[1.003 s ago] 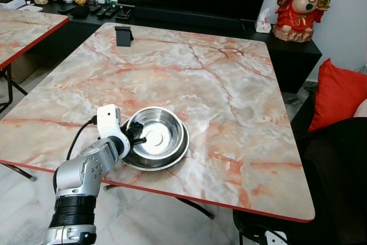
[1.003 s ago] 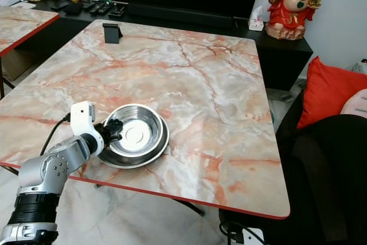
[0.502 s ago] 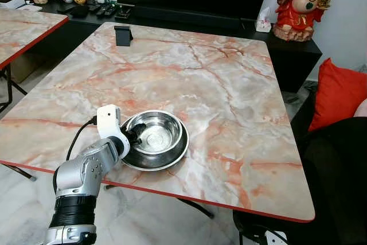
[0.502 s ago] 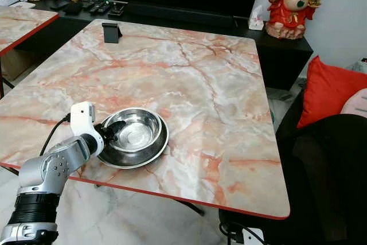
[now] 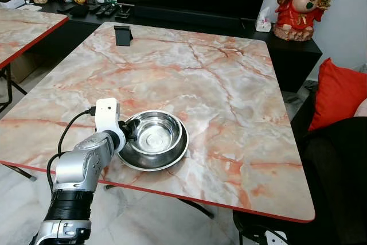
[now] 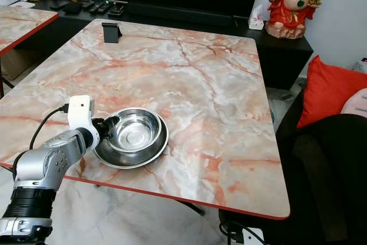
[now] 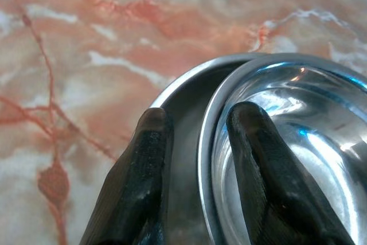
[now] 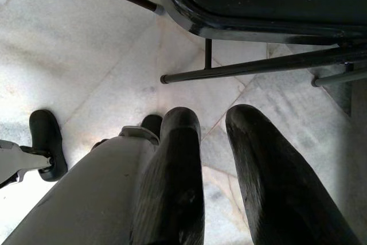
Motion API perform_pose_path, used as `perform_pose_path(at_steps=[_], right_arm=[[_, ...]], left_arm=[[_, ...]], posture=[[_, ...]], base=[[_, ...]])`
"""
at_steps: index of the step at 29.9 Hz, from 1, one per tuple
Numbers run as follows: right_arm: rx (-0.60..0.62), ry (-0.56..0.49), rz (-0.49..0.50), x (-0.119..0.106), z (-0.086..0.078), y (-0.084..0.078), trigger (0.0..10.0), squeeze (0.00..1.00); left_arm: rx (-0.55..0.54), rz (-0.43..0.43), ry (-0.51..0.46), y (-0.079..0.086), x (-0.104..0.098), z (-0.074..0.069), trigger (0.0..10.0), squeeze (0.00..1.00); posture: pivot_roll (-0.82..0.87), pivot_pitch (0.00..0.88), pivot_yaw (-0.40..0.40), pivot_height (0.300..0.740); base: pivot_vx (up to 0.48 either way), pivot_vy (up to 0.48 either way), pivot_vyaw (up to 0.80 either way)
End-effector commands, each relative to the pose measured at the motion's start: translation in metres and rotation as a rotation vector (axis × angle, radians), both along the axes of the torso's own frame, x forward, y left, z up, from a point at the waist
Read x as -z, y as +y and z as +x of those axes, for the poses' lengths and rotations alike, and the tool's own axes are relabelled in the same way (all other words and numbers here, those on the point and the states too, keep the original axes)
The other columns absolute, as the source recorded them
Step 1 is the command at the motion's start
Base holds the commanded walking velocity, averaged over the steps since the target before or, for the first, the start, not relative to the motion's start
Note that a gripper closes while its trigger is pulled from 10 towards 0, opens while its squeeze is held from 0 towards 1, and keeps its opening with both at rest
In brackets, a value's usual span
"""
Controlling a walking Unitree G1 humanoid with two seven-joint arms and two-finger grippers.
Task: Setting the table
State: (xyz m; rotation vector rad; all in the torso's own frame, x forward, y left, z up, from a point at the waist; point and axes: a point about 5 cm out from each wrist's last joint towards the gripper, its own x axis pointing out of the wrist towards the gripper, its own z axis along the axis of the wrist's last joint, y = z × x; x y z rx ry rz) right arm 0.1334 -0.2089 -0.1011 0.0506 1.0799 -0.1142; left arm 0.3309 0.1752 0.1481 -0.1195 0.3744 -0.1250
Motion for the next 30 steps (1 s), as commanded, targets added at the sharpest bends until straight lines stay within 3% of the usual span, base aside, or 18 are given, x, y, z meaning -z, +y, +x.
perform_pose_path(at_steps=[1,6,8,13,15,18,23,30], right_arm=[[0.001,0.002,-0.006,0.0,0.0,-0.003,10.0,0.0],[-0.001,0.002,-0.006,0.0,0.0,-0.003,10.0,0.0],[0.0,0.002,-0.005,0.0,0.0,-0.003,10.0,0.0],[-0.001,0.003,-0.005,0.0,0.0,-0.002,10.0,0.0],[0.003,0.001,-0.005,0.0,0.0,-0.002,10.0,0.0],[0.01,-0.002,-0.006,0.0,0.0,-0.002,10.0,0.0],[0.024,-0.011,-0.007,-0.001,0.0,-0.002,10.0,0.0],[0.033,-0.014,-0.013,-0.001,-0.001,-0.004,10.0,0.0]], left_arm=[[0.022,0.038,-0.072,-0.005,-0.016,0.003,10.0,0.0],[0.029,0.106,-0.193,-0.005,-0.038,0.005,10.0,0.0],[0.03,0.207,-0.254,-0.003,-0.047,0.006,10.0,0.0],[0.03,0.316,-0.389,-0.007,-0.053,0.006,10.0,0.0],[0.066,0.409,-0.484,-0.017,-0.045,0.001,10.0,0.0],[0.027,0.306,-0.497,-0.022,-0.033,-0.004,10.0,0.0],[0.007,0.329,-0.532,-0.027,-0.011,-0.014,10.0,0.0],[0.011,0.313,-0.595,-0.03,-0.007,-0.021,10.0,0.0]], posture=[[0.14,0.0,-0.083,0.727],[0.15,0.0,-0.085,0.727],[0.15,0.0,-0.085,0.727],[0.15,0.0,-0.084,0.727],[0.14,0.0,-0.082,0.727],[0.14,0.0,-0.08,0.727],[0.12,0.0,-0.077,0.727],[0.13,0.0,-0.082,0.727]], base=[[0.0,0.0,0.0],[0.0,0.0,0.0],[0.0,0.0,0.0],[0.0,0.0,0.0],[0.0,0.0,0.0],[0.0,0.0,0.0],[0.0,0.0,0.0],[0.0,0.0,0.0]])
